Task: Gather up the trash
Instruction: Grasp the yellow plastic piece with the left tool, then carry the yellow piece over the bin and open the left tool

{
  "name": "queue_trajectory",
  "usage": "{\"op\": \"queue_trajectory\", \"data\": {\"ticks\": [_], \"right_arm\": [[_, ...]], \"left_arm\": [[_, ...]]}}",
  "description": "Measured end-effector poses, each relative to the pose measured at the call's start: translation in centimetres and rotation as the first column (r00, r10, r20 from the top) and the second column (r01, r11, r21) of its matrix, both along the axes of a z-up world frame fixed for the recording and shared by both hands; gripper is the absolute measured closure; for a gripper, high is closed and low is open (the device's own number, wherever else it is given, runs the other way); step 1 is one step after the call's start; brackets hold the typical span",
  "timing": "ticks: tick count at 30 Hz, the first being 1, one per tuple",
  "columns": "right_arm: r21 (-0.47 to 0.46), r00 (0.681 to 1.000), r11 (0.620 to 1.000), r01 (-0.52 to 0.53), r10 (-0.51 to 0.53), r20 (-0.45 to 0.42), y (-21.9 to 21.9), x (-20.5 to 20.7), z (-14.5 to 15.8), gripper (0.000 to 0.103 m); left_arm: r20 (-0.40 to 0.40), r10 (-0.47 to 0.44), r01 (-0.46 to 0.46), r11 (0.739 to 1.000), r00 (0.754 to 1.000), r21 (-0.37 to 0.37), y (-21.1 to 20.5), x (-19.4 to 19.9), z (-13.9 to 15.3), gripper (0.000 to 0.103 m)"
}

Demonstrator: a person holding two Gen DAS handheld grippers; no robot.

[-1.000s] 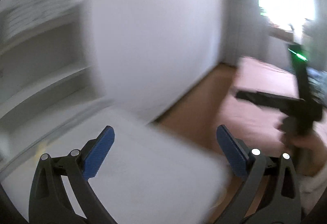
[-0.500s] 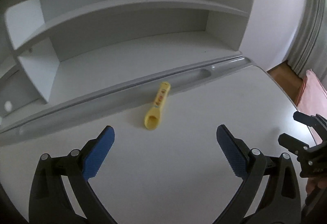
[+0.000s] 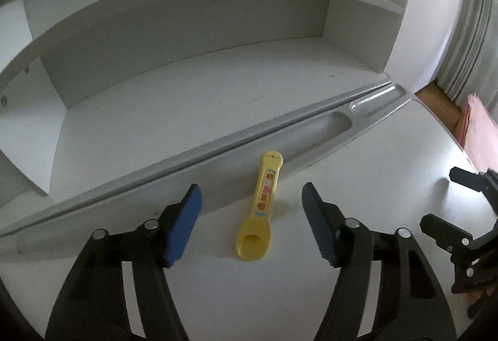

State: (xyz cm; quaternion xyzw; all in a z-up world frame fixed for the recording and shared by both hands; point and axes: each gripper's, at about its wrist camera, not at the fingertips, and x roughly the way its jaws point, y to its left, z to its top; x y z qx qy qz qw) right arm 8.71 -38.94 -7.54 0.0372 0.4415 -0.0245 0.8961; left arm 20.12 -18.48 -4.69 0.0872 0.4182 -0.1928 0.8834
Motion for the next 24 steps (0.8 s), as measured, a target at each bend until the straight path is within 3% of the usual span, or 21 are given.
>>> {"op": "queue_trajectory", "data": {"ticks": [2,3,4,8,11,13,15,17,19,24], "right_arm": [[-0.025,1.000,1.000,0.001,-0.001,-0.010,0.3,0.1,-0.1,0.007],[-0.040,1.000,0.999,0.001,-0.001,-0.015,0.5,-0.1,-0.1,0.007],[-0.063,1.000,0.998,-0.001,-0.001,-0.022,0.8,-0.1,-0.2,0.007],[-0.035,1.000,0.999,0.005,-0.006,-0.006,0.6,-0.6,0.0,0.009],[0.019,0.999,0.999,0.026,-0.027,0.045,-0.5,-1.4,0.6,0.035],[0.022,0.999,0.999,0.028,-0.029,0.040,-1.0,-1.9,0.7,0.044],[0.091,0.998,0.996,0.023,-0.027,0.048,-2.2,-3.1,1.4,0.068],[0.122,0.995,0.992,0.034,-0.044,0.084,-3.7,-4.8,2.9,0.080],[0.119,0.988,0.991,0.065,-0.080,0.132,-5.8,-7.0,4.8,0.082],[0.122,0.942,0.964,0.236,-0.257,0.217,-14.4,-15.2,8.9,0.082]], "left_arm": [[0.012,0.004,-0.004,1.000,1.000,0.013,-0.3,-0.1,0.1,0.063],[0.016,0.002,-0.002,1.000,1.000,0.009,-0.3,-0.1,0.2,0.084],[0.013,0.001,-0.001,1.000,1.000,-0.002,-0.3,-0.3,0.2,0.091],[-0.015,-0.011,0.010,0.998,1.000,-0.055,-0.3,-0.6,0.3,0.091],[-0.021,-0.021,0.019,0.996,1.000,-0.090,-0.6,-1.4,0.8,0.091],[-0.002,-0.043,0.043,0.994,0.999,-0.099,-1.1,-2.7,1.7,0.091],[0.025,-0.082,0.085,0.990,0.996,-0.111,-2.5,-4.4,3.0,0.091],[0.049,-0.147,0.152,0.979,0.988,-0.133,-5.3,-6.6,4.5,0.091],[0.077,-0.207,0.216,0.966,0.975,-0.141,-8.1,-8.6,5.6,0.091],[0.143,-0.408,0.429,0.886,0.902,-0.177,-17.3,-16.9,8.4,0.091]]}}
